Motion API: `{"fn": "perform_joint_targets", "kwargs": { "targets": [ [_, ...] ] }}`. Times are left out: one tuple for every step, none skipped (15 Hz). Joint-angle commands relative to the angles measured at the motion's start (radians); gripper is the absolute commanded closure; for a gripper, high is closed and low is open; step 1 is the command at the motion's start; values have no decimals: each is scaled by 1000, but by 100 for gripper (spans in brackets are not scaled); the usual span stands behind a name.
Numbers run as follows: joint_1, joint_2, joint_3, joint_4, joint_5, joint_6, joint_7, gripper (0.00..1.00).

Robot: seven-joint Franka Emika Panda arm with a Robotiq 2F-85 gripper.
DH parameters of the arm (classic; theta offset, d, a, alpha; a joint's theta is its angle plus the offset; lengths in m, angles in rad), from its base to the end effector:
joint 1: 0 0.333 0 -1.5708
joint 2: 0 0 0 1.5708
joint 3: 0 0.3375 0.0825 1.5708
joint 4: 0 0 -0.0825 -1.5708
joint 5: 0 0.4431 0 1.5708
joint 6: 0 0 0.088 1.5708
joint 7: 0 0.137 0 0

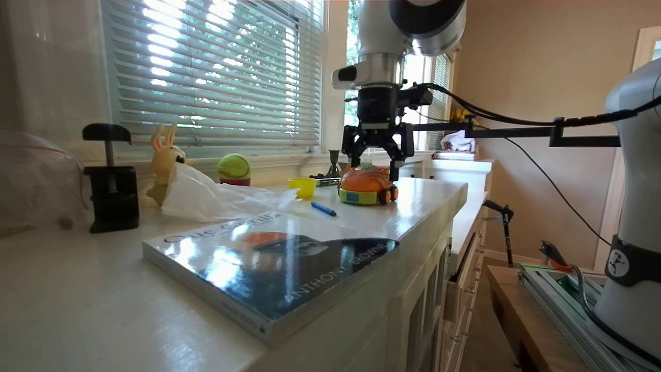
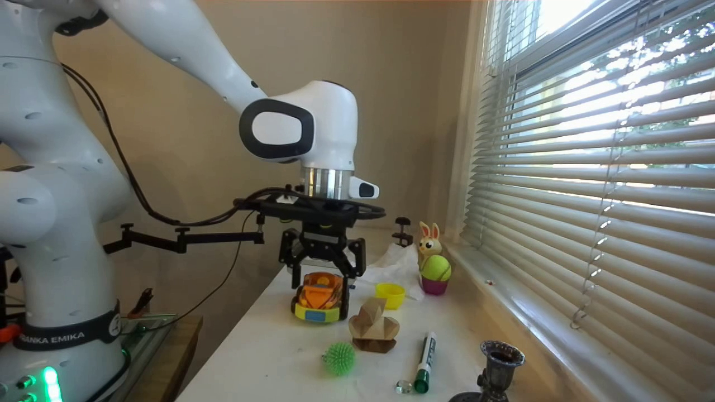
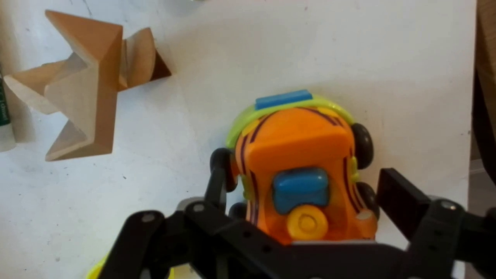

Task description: Turn the toy car so that its facing the opposite direction

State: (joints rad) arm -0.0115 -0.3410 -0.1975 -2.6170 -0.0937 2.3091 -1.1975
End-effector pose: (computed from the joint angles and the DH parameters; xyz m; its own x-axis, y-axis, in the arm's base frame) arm 0.4390 -0.0910 0.3174 0.4881 0.8728 0.0055 0.8723 -0.4880 0.0288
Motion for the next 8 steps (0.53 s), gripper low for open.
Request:
{"fn": "perform_joint_targets", "kwargs": {
  "targets": [
    [-4,21,-4,6,7,17,-38,4],
    [-3,25,-4,7,8,15,-43,26],
    [-4,29,-3,10,6,11,-43,29],
    [-3,31,-4,13,14,6,-46,31],
    [-1,30,-2,19,21,-5,-45,37],
    [3,25,-1,28,34,-18,-43,46],
    [1,21,4,36,32,-30,-30,50],
    [3,18,8,42,35,-38,-23,53]
  ]
}}
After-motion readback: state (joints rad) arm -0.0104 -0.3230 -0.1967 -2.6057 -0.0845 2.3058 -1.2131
